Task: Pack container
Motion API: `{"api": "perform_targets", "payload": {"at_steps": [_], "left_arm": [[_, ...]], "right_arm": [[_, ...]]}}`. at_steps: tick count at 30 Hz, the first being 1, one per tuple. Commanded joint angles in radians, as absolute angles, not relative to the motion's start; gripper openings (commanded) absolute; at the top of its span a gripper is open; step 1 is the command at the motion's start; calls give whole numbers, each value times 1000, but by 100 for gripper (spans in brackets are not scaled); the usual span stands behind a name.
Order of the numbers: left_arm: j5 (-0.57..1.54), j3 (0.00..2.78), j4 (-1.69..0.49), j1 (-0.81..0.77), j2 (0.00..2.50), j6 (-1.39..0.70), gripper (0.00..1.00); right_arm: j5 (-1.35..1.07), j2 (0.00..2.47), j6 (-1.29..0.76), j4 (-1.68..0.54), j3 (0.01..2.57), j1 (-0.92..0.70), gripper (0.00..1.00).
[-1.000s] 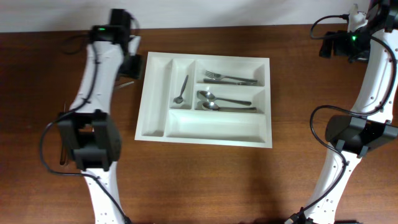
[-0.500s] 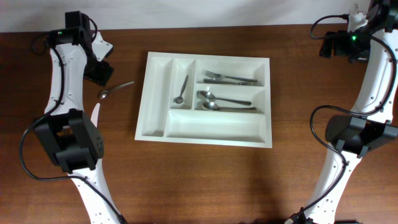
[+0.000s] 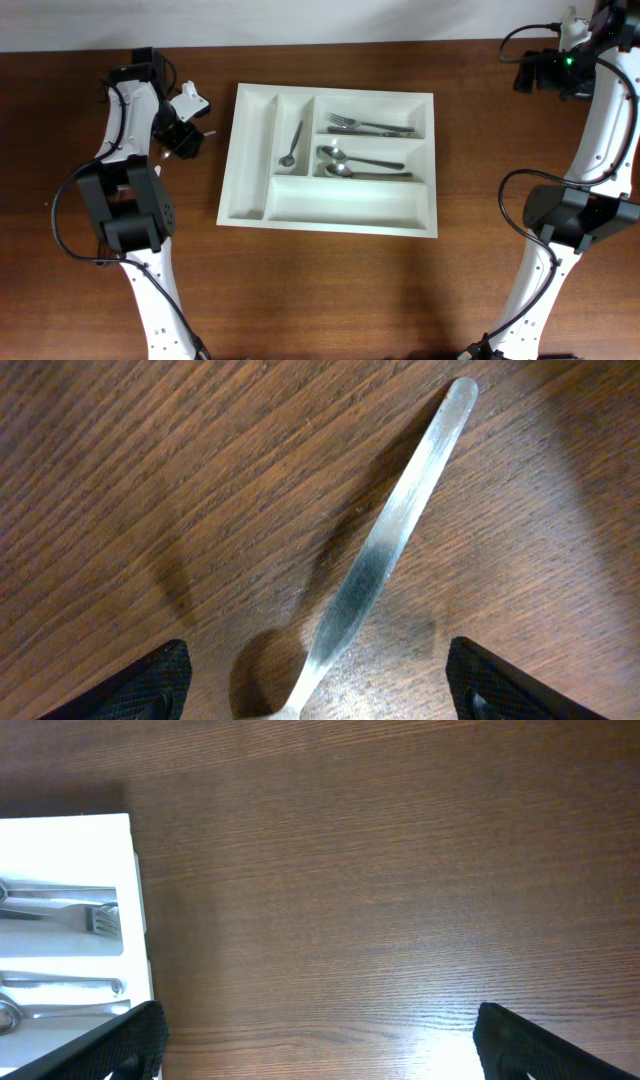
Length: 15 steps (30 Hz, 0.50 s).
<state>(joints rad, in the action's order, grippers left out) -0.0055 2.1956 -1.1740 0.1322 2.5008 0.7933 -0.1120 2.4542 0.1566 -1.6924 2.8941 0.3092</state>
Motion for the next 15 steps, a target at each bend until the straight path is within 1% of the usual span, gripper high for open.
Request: {"api": "perform_targets", "payload": {"at_steps": [1, 3, 4, 6, 7, 8, 11, 13, 14, 15], "left_arm": [[36, 2207, -1170, 136, 2519, 822, 79], [46, 2207, -1171, 136, 2519, 821, 74], [46, 2207, -1171, 136, 2519, 821, 69], [46, 2207, -1173, 136, 2519, 821, 51], [46, 2207, -1178, 136, 2519, 821, 36], [46, 2207, -1182, 136, 2519, 821, 24], [46, 2207, -1188, 136, 2519, 820, 19], [46, 2207, -1190, 136, 2519, 820, 5], [46, 2207, -1189, 136, 2519, 811, 2], [46, 2207, -1190, 136, 2519, 797, 2]], "right_arm": [[-103, 2430, 148, -1698, 2909, 315, 99], [-103, 2430, 148, -1698, 2909, 315, 99], [-103, 2430, 148, -1698, 2909, 315, 99], [-103, 2430, 148, -1698, 2909, 315, 99], [-103, 2430, 148, -1698, 2909, 315, 99], [-103, 2430, 148, -1698, 2909, 315, 98], [-103, 2430, 148, -1698, 2909, 315, 99], [-103, 2430, 148, -1698, 2909, 315, 99], [-103, 2430, 148, -1698, 2909, 315, 99], [-103, 2430, 148, -1698, 2909, 315, 99]]}}
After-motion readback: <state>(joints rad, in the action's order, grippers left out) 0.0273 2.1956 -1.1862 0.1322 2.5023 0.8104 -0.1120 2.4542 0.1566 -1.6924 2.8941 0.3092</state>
